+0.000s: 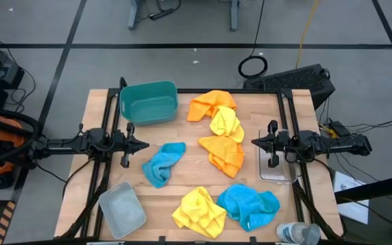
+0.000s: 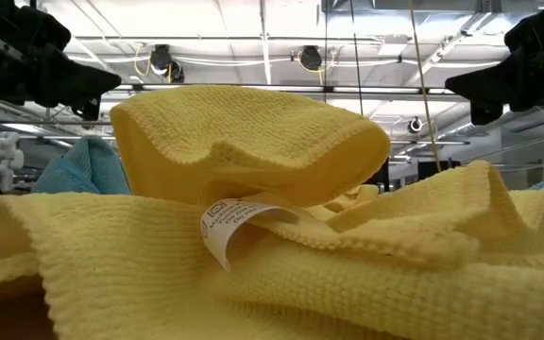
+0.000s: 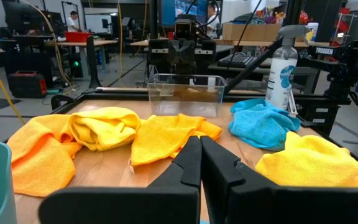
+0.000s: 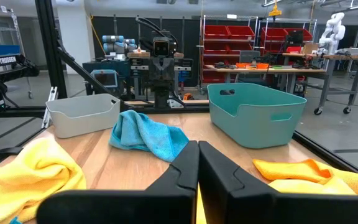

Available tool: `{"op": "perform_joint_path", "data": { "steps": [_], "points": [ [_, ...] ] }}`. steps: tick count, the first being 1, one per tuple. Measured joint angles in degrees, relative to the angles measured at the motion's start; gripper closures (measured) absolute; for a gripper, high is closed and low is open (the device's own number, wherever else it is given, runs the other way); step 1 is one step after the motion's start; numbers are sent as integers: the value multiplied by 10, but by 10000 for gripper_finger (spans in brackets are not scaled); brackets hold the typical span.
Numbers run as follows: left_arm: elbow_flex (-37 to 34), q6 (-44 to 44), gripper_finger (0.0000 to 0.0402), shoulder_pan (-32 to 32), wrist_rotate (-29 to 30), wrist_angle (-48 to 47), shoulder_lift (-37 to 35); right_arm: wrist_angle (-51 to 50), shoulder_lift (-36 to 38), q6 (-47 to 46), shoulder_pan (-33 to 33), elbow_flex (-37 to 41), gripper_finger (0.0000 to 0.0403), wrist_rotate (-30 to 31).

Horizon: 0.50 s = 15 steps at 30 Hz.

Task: Sort microfiber towel by color & place in baskets

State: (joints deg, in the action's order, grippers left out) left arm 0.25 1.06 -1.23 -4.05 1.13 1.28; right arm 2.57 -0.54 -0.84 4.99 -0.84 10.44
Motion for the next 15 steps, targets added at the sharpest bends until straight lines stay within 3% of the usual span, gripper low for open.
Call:
{"op": "perform_joint_path", "data": {
  "steps": [9,15],
  "points": [
    [3,-13,398,0,53,8,0,2,0,-14,0,0,403,0],
    [64,0,398,0,63,9,4,3,0,-15,0,0,403,0]
  ]
}}
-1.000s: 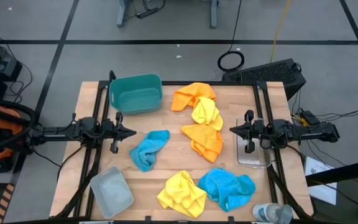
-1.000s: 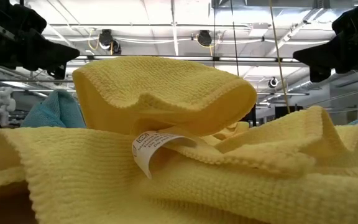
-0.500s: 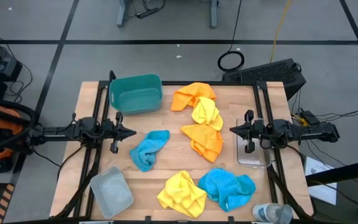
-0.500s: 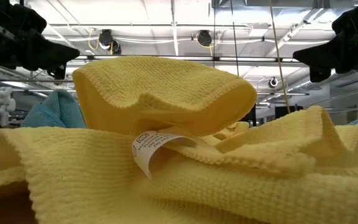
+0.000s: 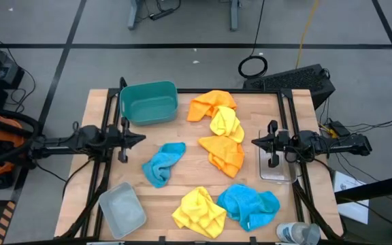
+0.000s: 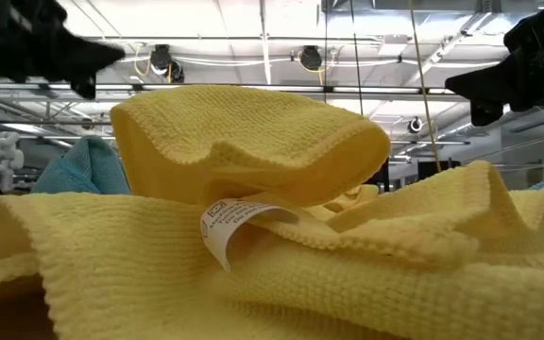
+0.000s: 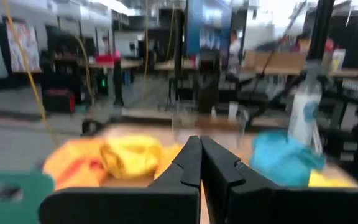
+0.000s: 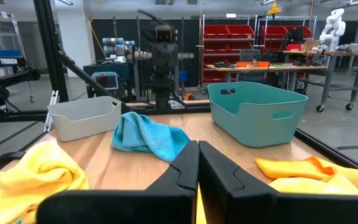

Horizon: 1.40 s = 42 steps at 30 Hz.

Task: Sort microfiber towel by color & place in baskets
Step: Put the left blue microfiber cloth into the blue bin

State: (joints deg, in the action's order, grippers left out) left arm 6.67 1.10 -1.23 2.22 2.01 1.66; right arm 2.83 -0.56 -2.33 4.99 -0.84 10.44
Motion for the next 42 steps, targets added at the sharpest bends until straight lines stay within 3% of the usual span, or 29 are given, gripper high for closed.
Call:
{"op": "perform_joint_path", "data": {
  "steps": [7,13,20,25,28,34,42],
  "points": [
    [115,-5,398,-8,13,-90,50,1,0,8,0,0,403,3],
    [222,-5,398,-10,13,-130,137,15,0,29,0,1,403,51],
    [413,-5,398,-10,13,-229,270,16,0,13,0,1,403,75],
    [512,-93,398,-10,17,-237,338,15,0,-1,0,1,403,75],
    [525,-136,398,-10,26,-239,348,15,0,-2,0,1,403,75],
    [503,-106,398,-10,27,-249,355,18,0,-46,0,1,403,75],
    [418,-74,398,-10,26,-192,360,-8,-6,-77,0,-32,403,72]
  ]
}}
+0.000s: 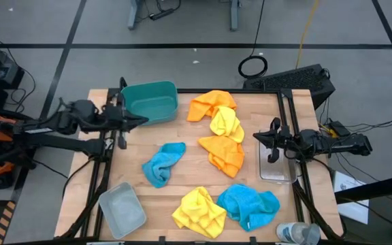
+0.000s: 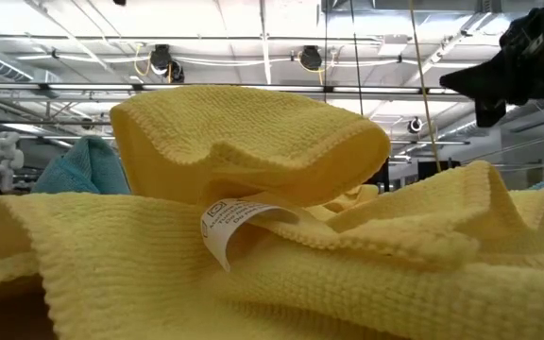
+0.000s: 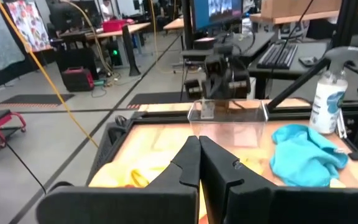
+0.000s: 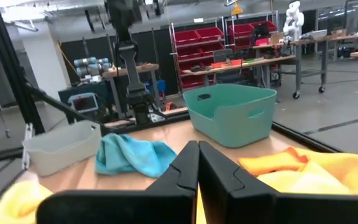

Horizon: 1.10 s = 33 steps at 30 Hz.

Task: Sort microfiber towel by color & place in baskets
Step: Put the left blue microfiber cloth into the blue bin

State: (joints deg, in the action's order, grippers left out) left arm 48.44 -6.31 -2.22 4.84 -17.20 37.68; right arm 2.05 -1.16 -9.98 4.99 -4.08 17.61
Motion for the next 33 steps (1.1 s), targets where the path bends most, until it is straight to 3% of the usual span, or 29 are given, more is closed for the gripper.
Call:
{"op": "perform_joint_path", "data": {
  "steps": [7,16,22,29,33],
  "points": [
    [-46,0,398,0,0,40,10,-67,-71,36,0,-154,403,-12],
    [-76,5,398,0,0,82,24,-92,-263,96,0,-341,403,-12],
    [-76,16,398,2,-1,96,56,-103,-376,109,0,-366,403,-12],
    [-76,16,396,16,-1,133,149,-99,-499,107,0,-366,403,-10],
    [-76,45,367,31,-1,114,200,-94,-553,102,0,-366,403,-10]
  ]
}}
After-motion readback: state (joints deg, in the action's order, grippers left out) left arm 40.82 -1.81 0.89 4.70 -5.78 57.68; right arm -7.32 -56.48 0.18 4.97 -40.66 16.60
